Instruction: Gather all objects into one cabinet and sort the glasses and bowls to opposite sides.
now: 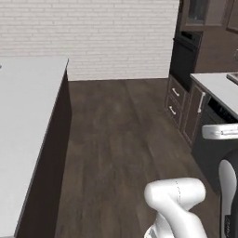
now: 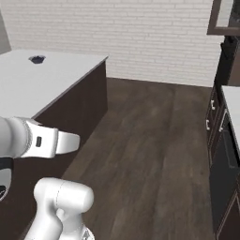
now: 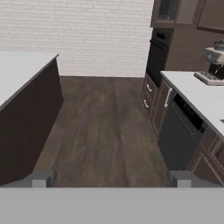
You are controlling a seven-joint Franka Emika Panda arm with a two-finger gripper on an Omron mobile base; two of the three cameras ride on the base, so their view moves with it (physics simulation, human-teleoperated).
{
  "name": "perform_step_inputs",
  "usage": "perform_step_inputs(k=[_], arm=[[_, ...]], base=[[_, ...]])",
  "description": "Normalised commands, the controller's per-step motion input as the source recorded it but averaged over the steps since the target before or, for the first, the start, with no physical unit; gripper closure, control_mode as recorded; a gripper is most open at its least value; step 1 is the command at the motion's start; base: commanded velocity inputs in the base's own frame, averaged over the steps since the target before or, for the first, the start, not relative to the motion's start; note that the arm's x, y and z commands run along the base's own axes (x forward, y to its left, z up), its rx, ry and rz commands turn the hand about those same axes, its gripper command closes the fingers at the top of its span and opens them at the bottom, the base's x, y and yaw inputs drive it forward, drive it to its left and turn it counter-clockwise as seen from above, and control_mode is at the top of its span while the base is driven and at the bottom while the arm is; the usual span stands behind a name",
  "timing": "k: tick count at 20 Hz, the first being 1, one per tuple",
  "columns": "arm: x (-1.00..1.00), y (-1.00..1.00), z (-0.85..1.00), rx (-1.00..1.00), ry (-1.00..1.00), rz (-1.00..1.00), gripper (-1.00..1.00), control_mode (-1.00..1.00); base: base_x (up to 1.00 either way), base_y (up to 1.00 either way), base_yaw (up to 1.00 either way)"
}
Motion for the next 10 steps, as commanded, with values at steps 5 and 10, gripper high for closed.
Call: perform_step_inputs(k=[5,10], arm=[[0.0,0.0,0.0,0.0,0.0,0.0,-1.0,1.0],[0.0,0.0,0.0,0.0,0.0,0.0,-1.0,1.0]], base=[[0.73,-0.35,0.0],[0.78,-0.53,0.0]])
